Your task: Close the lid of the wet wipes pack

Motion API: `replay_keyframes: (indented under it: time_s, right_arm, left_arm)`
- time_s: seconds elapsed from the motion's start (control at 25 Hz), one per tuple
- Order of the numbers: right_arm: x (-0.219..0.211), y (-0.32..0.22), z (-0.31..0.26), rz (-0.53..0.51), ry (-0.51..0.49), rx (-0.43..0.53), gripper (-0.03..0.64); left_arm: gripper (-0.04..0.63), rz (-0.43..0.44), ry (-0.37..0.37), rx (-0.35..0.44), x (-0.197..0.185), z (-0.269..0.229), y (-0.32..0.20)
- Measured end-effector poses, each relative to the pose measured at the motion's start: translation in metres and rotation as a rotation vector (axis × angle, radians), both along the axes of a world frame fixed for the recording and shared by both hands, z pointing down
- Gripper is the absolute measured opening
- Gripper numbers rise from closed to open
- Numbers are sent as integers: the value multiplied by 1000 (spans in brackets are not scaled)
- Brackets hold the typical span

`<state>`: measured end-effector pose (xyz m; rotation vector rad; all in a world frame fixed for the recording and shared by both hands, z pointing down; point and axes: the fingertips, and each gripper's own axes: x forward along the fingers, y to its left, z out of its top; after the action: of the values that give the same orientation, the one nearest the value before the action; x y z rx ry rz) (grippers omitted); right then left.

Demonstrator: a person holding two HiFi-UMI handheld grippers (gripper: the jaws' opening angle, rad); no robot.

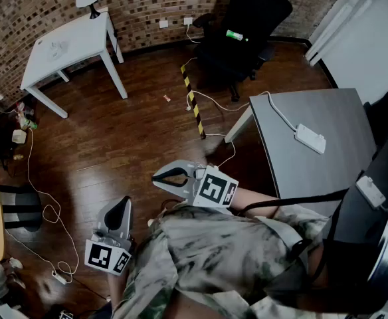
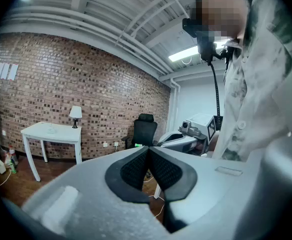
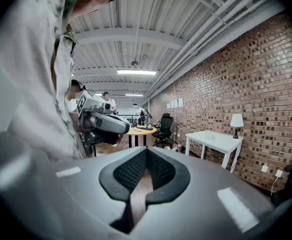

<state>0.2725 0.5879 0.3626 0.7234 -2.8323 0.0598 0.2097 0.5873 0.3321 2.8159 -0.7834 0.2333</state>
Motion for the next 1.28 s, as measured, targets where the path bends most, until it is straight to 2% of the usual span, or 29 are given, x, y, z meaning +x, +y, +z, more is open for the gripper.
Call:
replay_keyframes:
  time_s: [0.44, 0.72, 1.0, 1.28]
  right_arm:
    - [30, -1, 1, 14, -19, -27, 5]
    - [74, 5, 2, 30, -27, -27, 5]
    - [78, -8, 19, -1, -25, -70, 5]
    - [60, -37, 17, 19, -16, -58, 5]
  left_arm:
    - [0, -8, -13, -4, 27, 0, -4]
    - [0, -29, -48, -5, 56, 2, -4]
    - [0, -115, -82, -32, 38, 11, -13]
    - [0, -84, -56, -39, 26, 24, -42]
